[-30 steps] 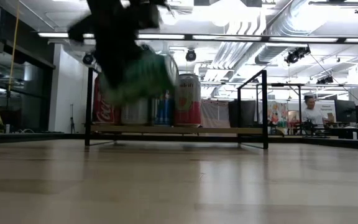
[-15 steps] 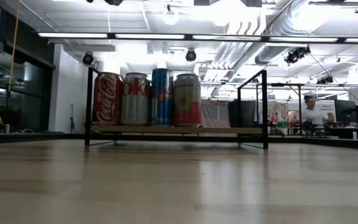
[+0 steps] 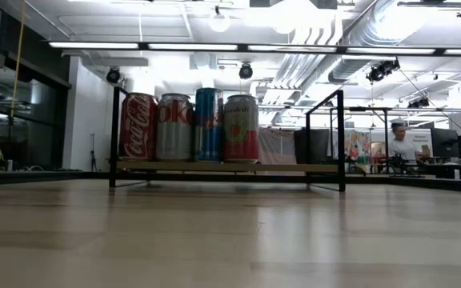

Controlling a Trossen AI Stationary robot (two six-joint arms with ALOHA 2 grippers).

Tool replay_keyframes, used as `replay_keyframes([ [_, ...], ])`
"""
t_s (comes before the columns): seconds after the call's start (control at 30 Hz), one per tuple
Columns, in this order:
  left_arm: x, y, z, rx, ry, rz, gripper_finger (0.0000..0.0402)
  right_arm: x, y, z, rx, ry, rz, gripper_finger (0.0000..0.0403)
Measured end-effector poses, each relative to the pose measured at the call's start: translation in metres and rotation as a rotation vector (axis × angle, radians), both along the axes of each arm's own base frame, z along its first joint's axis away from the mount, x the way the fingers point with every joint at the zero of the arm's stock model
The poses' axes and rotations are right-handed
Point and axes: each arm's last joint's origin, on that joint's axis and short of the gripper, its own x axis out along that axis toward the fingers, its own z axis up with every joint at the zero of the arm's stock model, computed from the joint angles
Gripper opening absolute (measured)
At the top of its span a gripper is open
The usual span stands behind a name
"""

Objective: Place canned beverage on shelf
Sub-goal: Put the top green soda can on the shelf

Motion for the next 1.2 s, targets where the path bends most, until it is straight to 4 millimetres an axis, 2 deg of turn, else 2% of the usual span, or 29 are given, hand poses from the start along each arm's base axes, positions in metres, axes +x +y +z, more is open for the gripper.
replay_keyframes([
  [0.23, 0.024, -0.002, -0.005, 0.03, -0.07, 0.04, 0.0169, 0.0, -0.001, -0.001, -0.011, 0.006, -0.019, 0.0385],
  [0.57, 0.033, -0.002, -0.007, 0.035, -0.111, 0.089, 0.0169, 0.0, -0.001, -0.001, -0.019, 0.014, -0.047, 0.0381],
  [0.67, 0.033, -0.002, -0.006, 0.035, -0.115, 0.094, 0.0169, -0.001, -0.002, -0.002, -0.025, 0.025, -0.058, 0.0356],
  [0.8, 0.033, -0.002, -0.006, 0.034, -0.125, 0.095, 0.0169, -0.001, -0.002, -0.003, -0.035, 0.033, -0.077, 0.0288],
  [0.9, 0.033, -0.002, -0.006, 0.037, -0.121, 0.085, 0.0174, -0.001, -0.002, -0.003, -0.042, 0.035, -0.086, 0.0286],
  [1.1, 0.028, -0.001, 0.001, 0.05, -0.145, 0.081, 0.031, -0.004, -0.002, -0.008, -0.059, 0.087, -0.077, 0.0286],
  [1.2, 0.02, 0.002, 0.004, 0.053, -0.124, 0.086, 0.0349, -0.007, -0.003, -0.011, -0.089, 0.129, -0.06, 0.0286],
])
